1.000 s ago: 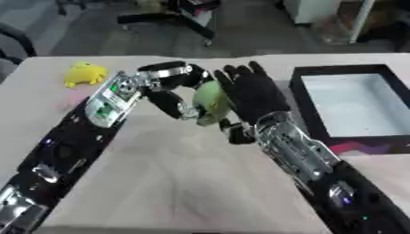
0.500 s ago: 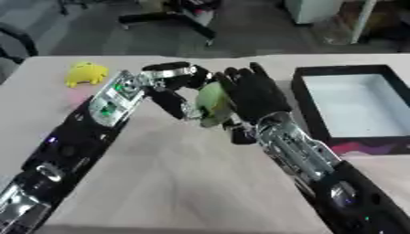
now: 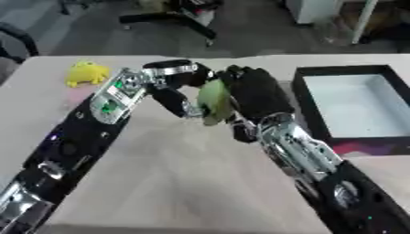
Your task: Pick up the objects with one hand, pass them to the other hand, and then place them into the box on the other side of the table.
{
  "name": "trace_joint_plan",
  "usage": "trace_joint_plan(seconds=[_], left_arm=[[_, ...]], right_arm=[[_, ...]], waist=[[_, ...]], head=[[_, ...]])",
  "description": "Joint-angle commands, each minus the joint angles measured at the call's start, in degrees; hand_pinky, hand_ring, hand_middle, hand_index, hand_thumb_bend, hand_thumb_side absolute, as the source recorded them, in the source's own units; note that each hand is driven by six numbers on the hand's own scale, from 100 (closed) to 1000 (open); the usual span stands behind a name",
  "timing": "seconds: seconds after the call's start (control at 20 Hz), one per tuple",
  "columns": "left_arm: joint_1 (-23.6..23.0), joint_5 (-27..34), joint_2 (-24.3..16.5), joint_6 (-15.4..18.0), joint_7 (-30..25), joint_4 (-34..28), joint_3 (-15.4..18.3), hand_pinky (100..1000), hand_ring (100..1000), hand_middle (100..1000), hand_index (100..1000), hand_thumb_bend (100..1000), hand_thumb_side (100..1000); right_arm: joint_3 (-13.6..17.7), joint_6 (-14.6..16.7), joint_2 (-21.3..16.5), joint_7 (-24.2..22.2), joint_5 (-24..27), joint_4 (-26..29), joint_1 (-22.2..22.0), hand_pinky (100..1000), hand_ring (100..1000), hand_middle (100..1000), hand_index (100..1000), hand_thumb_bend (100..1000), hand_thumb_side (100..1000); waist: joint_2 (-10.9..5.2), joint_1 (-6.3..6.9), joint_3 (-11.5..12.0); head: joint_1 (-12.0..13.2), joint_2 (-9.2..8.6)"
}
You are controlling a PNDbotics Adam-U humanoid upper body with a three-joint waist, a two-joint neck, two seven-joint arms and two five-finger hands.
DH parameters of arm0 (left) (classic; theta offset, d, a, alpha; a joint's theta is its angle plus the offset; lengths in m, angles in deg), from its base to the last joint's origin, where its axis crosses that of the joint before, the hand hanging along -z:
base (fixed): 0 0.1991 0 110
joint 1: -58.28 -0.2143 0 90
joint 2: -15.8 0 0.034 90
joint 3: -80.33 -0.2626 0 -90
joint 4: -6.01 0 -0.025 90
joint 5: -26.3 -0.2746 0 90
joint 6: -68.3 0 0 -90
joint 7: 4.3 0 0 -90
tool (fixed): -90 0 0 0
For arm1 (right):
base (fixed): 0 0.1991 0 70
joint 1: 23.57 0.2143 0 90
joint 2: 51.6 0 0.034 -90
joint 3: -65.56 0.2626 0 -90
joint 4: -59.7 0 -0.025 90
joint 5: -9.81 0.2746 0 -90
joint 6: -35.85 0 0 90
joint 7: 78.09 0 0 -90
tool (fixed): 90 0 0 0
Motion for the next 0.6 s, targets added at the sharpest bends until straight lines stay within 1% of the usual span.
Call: trace_joint_plan(seconds=[0.05, 0.2, 0.3, 0.35, 0.4, 0.45, 0.6], left_arm=[[1.27, 0.34, 0.27, 0.07, -0.4, -0.09, 0.07, 786, 518, 464, 597, 119, 100], [1.22, 0.15, 0.23, 0.21, -0.36, 0.53, 0.31, 785, 523, 468, 602, 125, 100], [1.17, 0.0, 0.23, 0.29, -0.38, 1.01, 0.47, 787, 526, 472, 609, 134, 100], [1.17, -0.07, 0.23, 0.38, -0.45, 1.19, 0.54, 787, 526, 472, 609, 134, 100], [1.14, -0.2, 0.2, 0.44, -0.45, 1.43, 0.67, 788, 528, 477, 615, 129, 102], [1.12, -0.38, 0.19, 0.51, -0.41, 1.71, 0.81, 788, 527, 479, 619, 136, 107], [1.06, -0.74, 0.17, 0.82, -0.53, 2.58, 1.12, 797, 540, 497, 642, 134, 142]], right_arm=[[-0.03, -1.01, 0.86, 6.16, 2.57, 0.99, 1.33, 685, 805, 802, 458, 100, 270], [-0.05, -2.31, 0.89, 11.35, 4.52, 0.54, 1.25, 697, 801, 796, 436, 100, 463], [-0.22, -2.6, 0.92, 13.38, 4.89, -0.01, 1.22, 723, 803, 791, 404, 100, 517], [-0.28, -2.56, 0.95, 13.88, 4.86, -0.29, 1.2, 723, 803, 791, 404, 100, 517], [-0.29, -2.53, 0.97, 14.13, 4.69, -0.58, 1.17, 749, 800, 779, 359, 100, 586], [-0.28, -2.52, 1.0, 14.21, 4.41, -0.85, 1.14, 752, 797, 772, 342, 100, 612], [-0.15, -2.74, 1.02, 14.18, 3.35, -1.26, 1.04, 750, 793, 763, 319, 100, 644]], waist=[[-0.85, -0.05, -0.04], [-0.83, -0.08, -0.08], [-0.83, -0.1, -0.09], [-0.83, -0.1, -0.09], [-0.84, -0.11, -0.1], [-0.85, -0.12, -0.12], [-0.88, -0.15, -0.2]], head=[[0.26, 0.06], [0.39, 0.06], [0.42, 0.06], [0.42, 0.06], [0.42, 0.06], [0.42, 0.06], [0.45, 0.06]])
